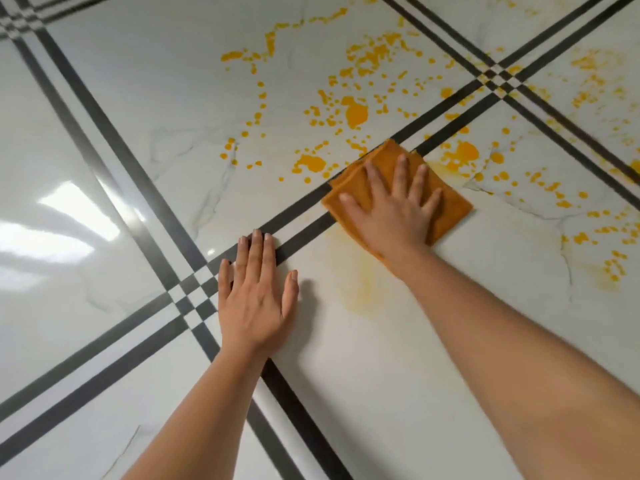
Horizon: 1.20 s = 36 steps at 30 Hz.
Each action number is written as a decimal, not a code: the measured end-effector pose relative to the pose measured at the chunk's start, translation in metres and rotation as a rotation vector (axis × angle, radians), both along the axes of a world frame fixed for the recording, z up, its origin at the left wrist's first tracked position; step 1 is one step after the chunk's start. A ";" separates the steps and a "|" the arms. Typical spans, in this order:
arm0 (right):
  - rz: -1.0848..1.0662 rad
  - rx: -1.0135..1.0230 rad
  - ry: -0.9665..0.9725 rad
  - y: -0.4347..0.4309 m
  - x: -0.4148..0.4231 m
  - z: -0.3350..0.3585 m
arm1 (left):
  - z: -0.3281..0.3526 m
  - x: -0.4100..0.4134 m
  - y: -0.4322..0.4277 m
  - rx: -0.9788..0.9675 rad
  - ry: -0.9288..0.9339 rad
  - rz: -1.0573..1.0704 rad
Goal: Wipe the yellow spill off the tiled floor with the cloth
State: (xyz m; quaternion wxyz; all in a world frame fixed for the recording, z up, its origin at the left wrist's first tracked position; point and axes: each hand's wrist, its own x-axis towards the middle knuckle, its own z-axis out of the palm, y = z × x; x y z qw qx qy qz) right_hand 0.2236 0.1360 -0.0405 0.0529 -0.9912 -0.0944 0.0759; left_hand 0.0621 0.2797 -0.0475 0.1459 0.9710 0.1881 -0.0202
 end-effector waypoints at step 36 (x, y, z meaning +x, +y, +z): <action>-0.066 0.011 0.016 -0.043 -0.026 -0.001 | 0.000 -0.008 -0.030 -0.011 0.025 -0.073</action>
